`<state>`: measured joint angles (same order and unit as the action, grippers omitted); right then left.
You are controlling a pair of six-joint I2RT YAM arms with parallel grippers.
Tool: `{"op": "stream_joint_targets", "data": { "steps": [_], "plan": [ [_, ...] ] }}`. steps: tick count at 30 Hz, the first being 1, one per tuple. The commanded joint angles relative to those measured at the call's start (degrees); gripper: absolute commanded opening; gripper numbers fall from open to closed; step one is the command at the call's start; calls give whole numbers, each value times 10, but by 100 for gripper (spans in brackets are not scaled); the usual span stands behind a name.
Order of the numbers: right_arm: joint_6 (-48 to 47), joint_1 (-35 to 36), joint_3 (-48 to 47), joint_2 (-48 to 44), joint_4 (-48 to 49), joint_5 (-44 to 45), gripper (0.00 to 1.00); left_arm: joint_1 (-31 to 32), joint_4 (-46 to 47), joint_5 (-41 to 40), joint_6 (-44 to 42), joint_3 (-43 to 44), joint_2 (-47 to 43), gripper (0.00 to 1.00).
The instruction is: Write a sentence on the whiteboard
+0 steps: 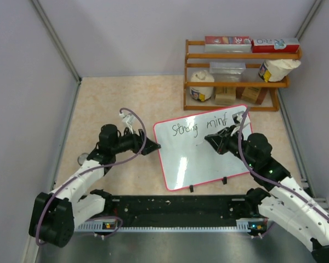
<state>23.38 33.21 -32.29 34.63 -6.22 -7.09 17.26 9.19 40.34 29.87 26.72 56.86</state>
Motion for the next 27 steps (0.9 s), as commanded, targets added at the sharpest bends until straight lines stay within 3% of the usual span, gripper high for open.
{"op": "stream_joint_targets", "data": {
  "steps": [1,7,15,22,23,26,27],
  "plan": [
    [-22,31,-3,13,58,46,0,1,105,53,-14,6,44,87],
    [-18,63,-1,41,94,55,0,14,163,102,-6,32,133,76],
    [-14,98,5,70,129,68,0,39,192,121,-22,44,154,63],
    [-19,122,13,81,147,91,0,41,188,123,-34,47,173,33],
    [-19,123,13,84,149,94,0,41,185,122,-36,48,176,21],
    [-19,132,12,91,154,97,0,41,176,122,-39,52,182,0],
    [-19,133,12,92,154,97,0,41,174,122,-41,53,183,0]
  ]
}}
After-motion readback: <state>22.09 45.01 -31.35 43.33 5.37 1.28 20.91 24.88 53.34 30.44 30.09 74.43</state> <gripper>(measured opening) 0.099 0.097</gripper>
